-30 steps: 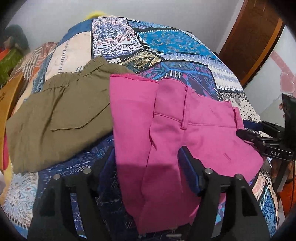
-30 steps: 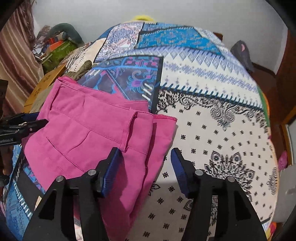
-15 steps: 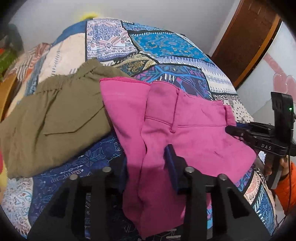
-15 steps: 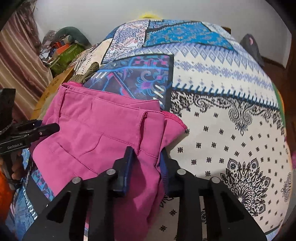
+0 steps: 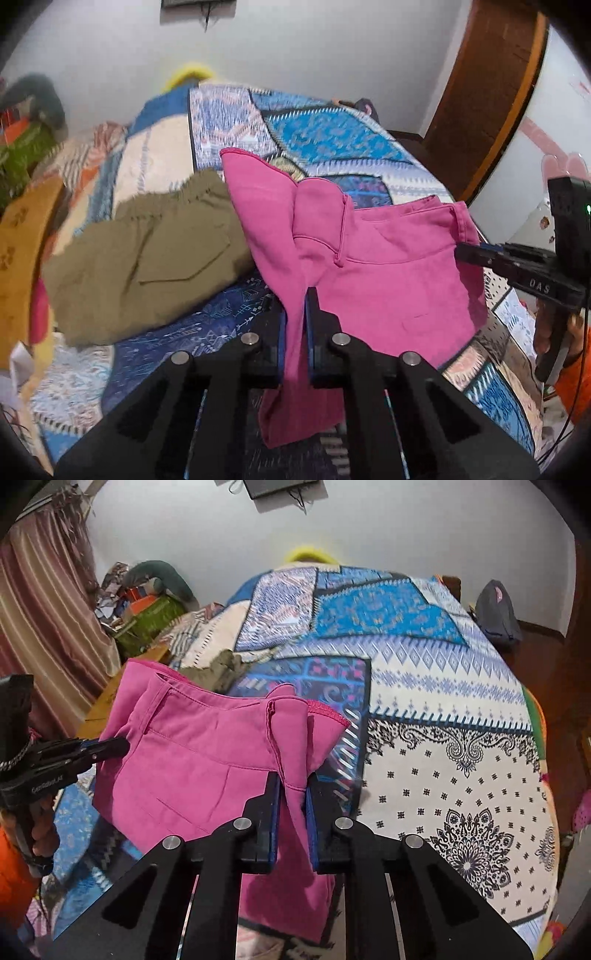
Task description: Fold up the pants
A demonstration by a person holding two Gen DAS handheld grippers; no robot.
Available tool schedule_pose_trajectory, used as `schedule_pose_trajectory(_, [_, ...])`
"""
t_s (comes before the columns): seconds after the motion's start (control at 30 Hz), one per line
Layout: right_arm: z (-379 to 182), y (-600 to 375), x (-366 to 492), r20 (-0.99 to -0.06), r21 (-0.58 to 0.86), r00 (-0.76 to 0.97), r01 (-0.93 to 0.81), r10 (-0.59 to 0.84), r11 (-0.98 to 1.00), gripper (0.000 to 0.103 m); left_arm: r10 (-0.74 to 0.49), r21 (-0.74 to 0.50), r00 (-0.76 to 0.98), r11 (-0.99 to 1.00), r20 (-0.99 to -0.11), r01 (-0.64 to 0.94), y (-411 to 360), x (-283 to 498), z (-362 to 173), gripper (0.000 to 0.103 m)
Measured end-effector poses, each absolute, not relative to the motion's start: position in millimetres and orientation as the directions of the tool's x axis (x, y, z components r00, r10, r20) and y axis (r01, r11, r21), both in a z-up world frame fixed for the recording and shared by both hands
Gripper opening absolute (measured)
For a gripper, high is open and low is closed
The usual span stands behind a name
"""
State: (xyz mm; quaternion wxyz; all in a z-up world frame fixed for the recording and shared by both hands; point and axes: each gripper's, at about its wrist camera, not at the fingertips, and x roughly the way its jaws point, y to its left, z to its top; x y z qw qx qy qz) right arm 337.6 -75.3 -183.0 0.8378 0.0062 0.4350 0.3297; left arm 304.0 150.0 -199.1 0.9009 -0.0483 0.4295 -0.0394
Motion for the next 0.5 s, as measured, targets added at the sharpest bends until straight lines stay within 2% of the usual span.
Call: schedule_pose_trajectory(0.5, [-113.5, -13.5, 309.5, -0.656, 0.226, 0.450, -0.648, 0.606, 0.727, 0.011, -0.043, -0.112, 0.722, 0.993, -0.691, -0.048, 209.2, 240.5, -138.6, 0.008])
